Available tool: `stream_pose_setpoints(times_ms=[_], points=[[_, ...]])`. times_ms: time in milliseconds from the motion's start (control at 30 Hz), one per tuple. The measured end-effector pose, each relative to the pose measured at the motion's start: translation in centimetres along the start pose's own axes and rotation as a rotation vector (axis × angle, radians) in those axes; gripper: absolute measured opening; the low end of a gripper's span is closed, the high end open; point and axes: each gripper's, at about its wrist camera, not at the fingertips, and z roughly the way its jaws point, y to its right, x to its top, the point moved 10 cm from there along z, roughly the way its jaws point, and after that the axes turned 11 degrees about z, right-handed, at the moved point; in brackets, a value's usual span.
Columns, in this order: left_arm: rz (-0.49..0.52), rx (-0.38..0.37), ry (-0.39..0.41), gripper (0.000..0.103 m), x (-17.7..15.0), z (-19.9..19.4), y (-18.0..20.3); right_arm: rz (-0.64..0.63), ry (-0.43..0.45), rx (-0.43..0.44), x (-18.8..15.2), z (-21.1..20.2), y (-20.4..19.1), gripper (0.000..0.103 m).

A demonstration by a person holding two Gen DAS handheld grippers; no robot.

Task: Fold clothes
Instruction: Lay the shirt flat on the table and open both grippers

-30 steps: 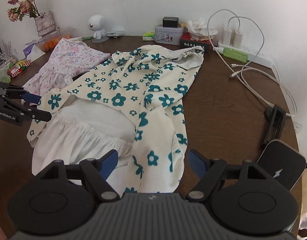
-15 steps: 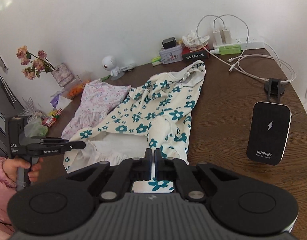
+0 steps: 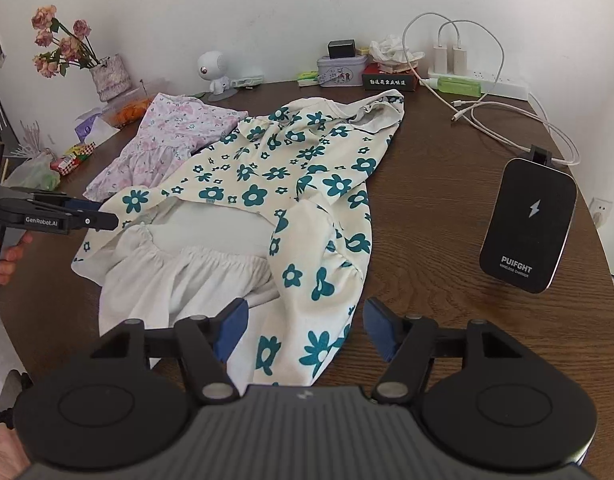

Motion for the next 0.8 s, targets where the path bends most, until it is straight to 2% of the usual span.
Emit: stream_pose_setpoints(times_ms=[100,133,200,233,267,300,333,400,467,533,667,700,733,800], points=[[-0.064,-0.004,-0.023,0.052,0.8,1.6,-1.4,-0.010,-0.014,-0.022,0.3,2.0,0.1,0.065],[-0.074,-0.009,-0.038,0.052,0.9,2.2,-1.6,-0.009,-0.022,-0.030,0.2,2.6,0.2,0.062],[-0.069,-0.046,-0.078,0.049,0.5,3.6,-1.2,0.000,-0.043,-0.037,0.0,3.5,0.4,0.043],[-0.055,-0.063,-0.098,0.045,0.1,4.2,-0.8,0.011,-0.053,-0.028,-0.2,3.8,0.5,0.018],[-0.045,-0.060,-0.102,0.031,0.0,4.5,-0.6,0.030,-0.063,-0.019,-0.4,4.0,0.7,0.007],[-0.036,-0.058,-0.106,0.014,-0.2,4.8,-0.5,0.048,-0.071,-0.014,-0.6,4.0,0.8,0.007],[-0.026,-0.056,-0.110,0.009,-0.3,5.1,-0.4,0.062,-0.078,-0.012,-0.8,3.9,0.9,0.006],[-0.010,-0.045,-0.111,0.006,-0.4,5.5,-0.5,0.091,-0.101,0.001,-1.5,3.7,0.8,0.005],[0.010,-0.031,-0.109,0.005,-0.1,5.5,-1.2,0.137,-0.161,0.057,-2.8,3.5,-0.2,0.004],[0.052,-0.002,-0.113,0.004,0.1,5.4,-2.0,0.182,-0.260,0.166,-4.9,3.1,-2.8,0.004],[0.118,0.113,-0.148,0.005,0.2,5.2,-4.8,0.159,-0.459,0.399,-9.1,2.2,-10.4,0.005],[0.113,0.133,-0.159,0.008,0.1,5.1,-5.6,0.144,-0.474,0.427,-9.2,2.0,-11.6,0.006],[0.102,0.135,-0.159,0.015,0.0,4.7,-6.0,0.130,-0.467,0.439,-8.9,1.7,-12.2,0.012],[0.089,0.137,-0.122,0.018,0.1,2.9,-6.3,0.079,-0.392,0.427,-7.0,0.5,-12.1,0.027]])
